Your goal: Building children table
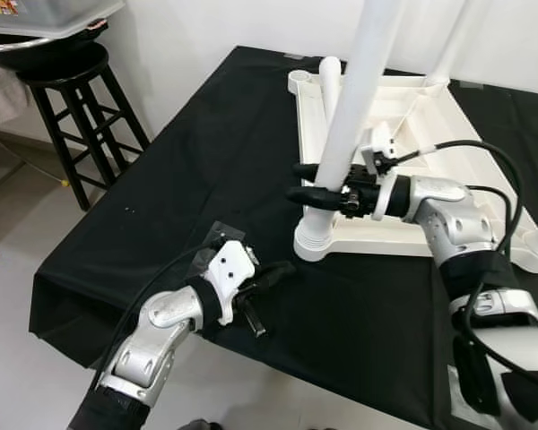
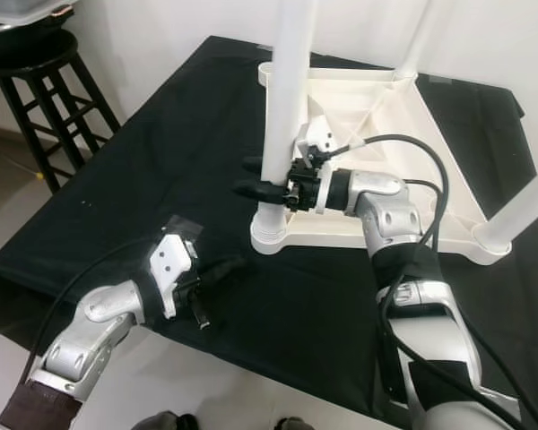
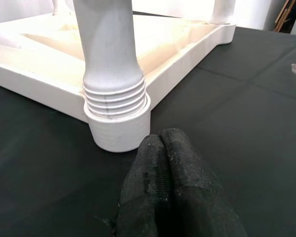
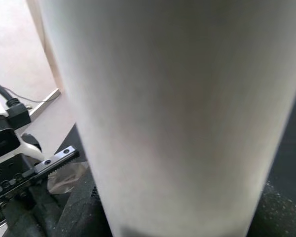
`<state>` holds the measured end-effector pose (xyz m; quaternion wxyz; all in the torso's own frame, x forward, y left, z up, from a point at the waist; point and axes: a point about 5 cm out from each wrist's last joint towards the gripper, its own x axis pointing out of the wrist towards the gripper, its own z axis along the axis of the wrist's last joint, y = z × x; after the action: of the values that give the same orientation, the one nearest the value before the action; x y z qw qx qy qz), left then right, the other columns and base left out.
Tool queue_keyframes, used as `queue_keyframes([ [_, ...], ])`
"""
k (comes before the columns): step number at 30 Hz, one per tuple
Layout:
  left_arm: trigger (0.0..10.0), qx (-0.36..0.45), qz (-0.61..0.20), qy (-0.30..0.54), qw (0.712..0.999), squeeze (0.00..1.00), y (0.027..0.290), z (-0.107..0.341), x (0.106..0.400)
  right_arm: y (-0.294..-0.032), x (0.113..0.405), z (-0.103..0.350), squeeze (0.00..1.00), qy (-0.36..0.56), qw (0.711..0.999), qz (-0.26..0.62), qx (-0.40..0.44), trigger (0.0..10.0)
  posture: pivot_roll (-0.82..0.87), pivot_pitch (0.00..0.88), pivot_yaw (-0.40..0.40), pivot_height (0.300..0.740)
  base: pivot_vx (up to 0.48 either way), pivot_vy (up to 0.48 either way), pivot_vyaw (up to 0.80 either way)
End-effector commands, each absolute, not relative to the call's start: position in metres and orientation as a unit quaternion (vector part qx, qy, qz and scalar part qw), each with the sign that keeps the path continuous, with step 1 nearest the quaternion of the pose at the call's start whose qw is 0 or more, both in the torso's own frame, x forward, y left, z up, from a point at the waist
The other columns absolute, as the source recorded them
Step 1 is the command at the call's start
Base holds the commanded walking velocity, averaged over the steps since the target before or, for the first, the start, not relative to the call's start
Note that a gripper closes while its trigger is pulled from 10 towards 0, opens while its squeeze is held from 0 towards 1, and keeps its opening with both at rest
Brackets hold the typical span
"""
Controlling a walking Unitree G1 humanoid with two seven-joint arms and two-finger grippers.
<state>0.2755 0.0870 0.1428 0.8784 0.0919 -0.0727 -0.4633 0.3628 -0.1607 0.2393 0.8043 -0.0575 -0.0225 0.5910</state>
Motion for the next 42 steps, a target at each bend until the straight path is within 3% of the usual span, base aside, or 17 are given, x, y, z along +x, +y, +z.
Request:
queue_keyframes([
  [1,10.0,0.092,-0.469,-0.064,0.876,0.00,0.086,0.137,0.272,-0.160,0.362,0.232,0.00,-0.013,0.796,0.603,-0.042,0.0,0.12,0.148,-0.023,0.740,0.000,0.000,0.00],
  [6,10.0,0.093,-0.471,-0.061,0.875,0.00,0.087,0.137,0.270,-0.164,0.360,0.224,0.00,-0.014,0.801,0.597,-0.037,0.0,0.11,0.148,-0.020,0.740,0.000,0.000,0.00],
  [11,10.0,0.093,-0.472,-0.060,0.875,0.00,0.089,0.137,0.270,-0.176,0.357,0.213,0.00,-0.021,0.839,0.541,-0.046,0.0,0.10,0.151,-0.012,0.740,0.000,0.000,0.00],
  [13,10.0,0.093,-0.473,-0.059,0.874,0.00,0.090,0.137,0.270,-0.167,0.354,0.189,0.00,0.007,0.879,0.475,-0.044,0.0,0.09,0.149,-0.015,0.740,0.000,0.000,0.00],
  [14,10.0,0.094,-0.473,-0.058,0.874,0.00,0.091,0.137,0.270,-0.148,0.347,0.163,0.00,0.041,0.911,0.409,-0.037,0.0,0.09,0.151,-0.013,0.740,0.000,0.000,0.00],
  [15,10.0,0.094,-0.473,-0.058,0.874,0.00,0.091,0.137,0.270,-0.148,0.347,0.163,0.00,0.041,0.911,0.409,-0.037,0.0,0.09,0.151,-0.013,0.740,0.000,0.000,0.00],
  [17,10.0,0.095,-0.474,-0.058,0.874,0.00,0.092,0.137,0.271,-0.119,0.322,0.121,0.00,0.113,0.960,0.256,0.015,0.0,0.09,0.159,-0.012,0.740,0.000,0.000,0.00],
  [18,10.0,0.096,-0.474,-0.057,0.874,0.00,0.092,0.137,0.272,-0.107,0.309,0.116,0.00,0.123,0.969,0.215,-0.014,0.0,0.08,0.146,-0.016,0.740,0.000,0.000,0.00],
  [20,10.0,0.098,-0.474,-0.057,0.873,0.00,0.092,0.136,0.273,-0.101,0.306,0.129,0.00,0.082,0.972,0.211,-0.063,0.0,0.08,0.145,-0.014,0.740,0.000,0.000,0.00],
  [29,10.0,0.094,-0.458,-0.067,0.881,0.00,0.089,0.138,0.277,-0.110,0.324,0.126,0.00,0.102,0.973,0.205,-0.040,0.0,0.06,0.131,-0.045,0.740,0.000,0.000,0.00],
  [30,10.0,0.092,-0.454,-0.068,0.883,0.00,0.090,0.138,0.278,-0.110,0.323,0.127,0.00,0.100,0.975,0.197,-0.039,4.1,0.05,0.133,-0.042,0.740,0.000,0.000,0.00],
  [31,10.0,0.090,-0.453,-0.069,0.884,0.00,0.090,0.138,0.278,-0.110,0.323,0.129,0.00,0.099,0.975,0.197,-0.037,10.0,0.05,0.132,-0.042,0.740,0.000,0.000,0.00],
  [32,10.0,0.089,-0.456,-0.068,0.883,0.00,0.089,0.138,0.278,-0.109,0.321,0.134,0.00,0.090,0.977,0.191,-0.032,10.0,0.05,0.132,-0.040,0.740,0.000,0.000,0.00],
  [33,10.0,0.089,-0.460,-0.067,0.881,0.00,0.089,0.138,0.278,-0.109,0.320,0.140,1.00,0.075,0.978,0.191,-0.031,10.0,0.05,0.133,-0.038,0.740,0.000,0.000,0.00],
  [39,10.0,0.090,-0.466,-0.067,0.878,0.00,0.088,0.139,0.278,-0.104,0.333,0.188,1.00,-0.022,0.946,0.323,0.004,10.0,0.05,0.136,-0.028,0.740,0.000,0.000,0.00],
  [40,10.0,0.094,-0.465,-0.067,0.878,0.00,0.088,0.139,0.278,-0.107,0.337,0.200,0.00,-0.038,0.924,0.381,0.007,10.0,0.05,0.137,-0.027,0.740,0.000,0.000,0.00],
  [42,10.0,0.097,-0.464,-0.068,0.878,0.00,0.088,0.139,0.278,-0.108,0.337,0.205,0.00,-0.046,0.911,0.410,-0.006,10.0,0.05,0.137,-0.027,0.740,0.000,0.000,0.00],
])
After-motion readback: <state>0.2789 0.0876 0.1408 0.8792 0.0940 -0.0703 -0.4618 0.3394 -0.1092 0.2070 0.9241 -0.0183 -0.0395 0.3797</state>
